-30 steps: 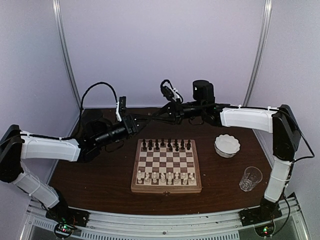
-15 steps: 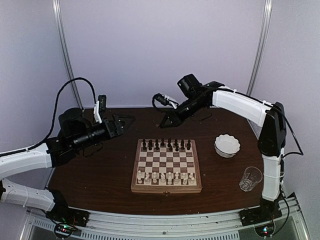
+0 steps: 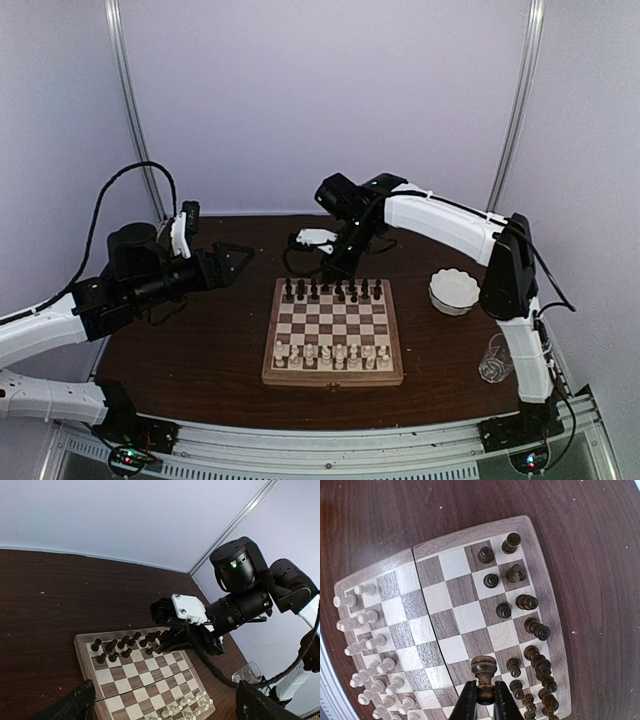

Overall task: Set up the chess pieces on the board
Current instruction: Place the pawn at d7.

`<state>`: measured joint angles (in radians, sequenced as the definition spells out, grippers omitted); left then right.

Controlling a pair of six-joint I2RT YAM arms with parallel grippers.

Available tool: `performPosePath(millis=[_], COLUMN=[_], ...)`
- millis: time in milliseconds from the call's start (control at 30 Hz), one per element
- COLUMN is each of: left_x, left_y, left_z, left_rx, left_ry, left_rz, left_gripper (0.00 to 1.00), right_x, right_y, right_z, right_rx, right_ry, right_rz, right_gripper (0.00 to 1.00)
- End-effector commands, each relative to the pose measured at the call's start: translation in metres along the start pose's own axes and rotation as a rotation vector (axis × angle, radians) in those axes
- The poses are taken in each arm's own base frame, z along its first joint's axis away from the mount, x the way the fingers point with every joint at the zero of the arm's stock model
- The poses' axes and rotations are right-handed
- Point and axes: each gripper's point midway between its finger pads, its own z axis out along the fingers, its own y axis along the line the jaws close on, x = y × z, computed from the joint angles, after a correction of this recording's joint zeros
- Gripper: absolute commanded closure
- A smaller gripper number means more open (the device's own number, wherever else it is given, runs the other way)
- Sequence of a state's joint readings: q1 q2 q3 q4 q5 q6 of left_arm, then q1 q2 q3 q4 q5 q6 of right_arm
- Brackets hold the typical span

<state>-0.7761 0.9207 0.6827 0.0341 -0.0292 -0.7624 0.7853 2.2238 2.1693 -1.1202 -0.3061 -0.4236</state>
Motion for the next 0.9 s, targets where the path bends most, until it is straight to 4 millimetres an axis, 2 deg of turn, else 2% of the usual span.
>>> performPosePath(millis=[0,533,867], left_x=[-0.002,0.003,0.007], left_y=[0.004,0.007,0.01], left_z=[-0.005,-0.003,0.0], left_rx=[-0.022,-0.033,-0.039], left_ry=[-0.01,0.003,0.012], left_rz=[0.033,0.037,0.033], left_gripper=[0.02,0.02,0.02], right_x=[0.021,0.027,0.026], right_y=[-0.012,-0.027,-0.022], right_z=[0.019,0.05,0.059], right_rx=[0.123,0.231,0.214], right_ry=[0.166,0.271,0.277], right_rz=[-0.105,-0.165,-0.174], right_gripper=[0.93,0.89,0.89])
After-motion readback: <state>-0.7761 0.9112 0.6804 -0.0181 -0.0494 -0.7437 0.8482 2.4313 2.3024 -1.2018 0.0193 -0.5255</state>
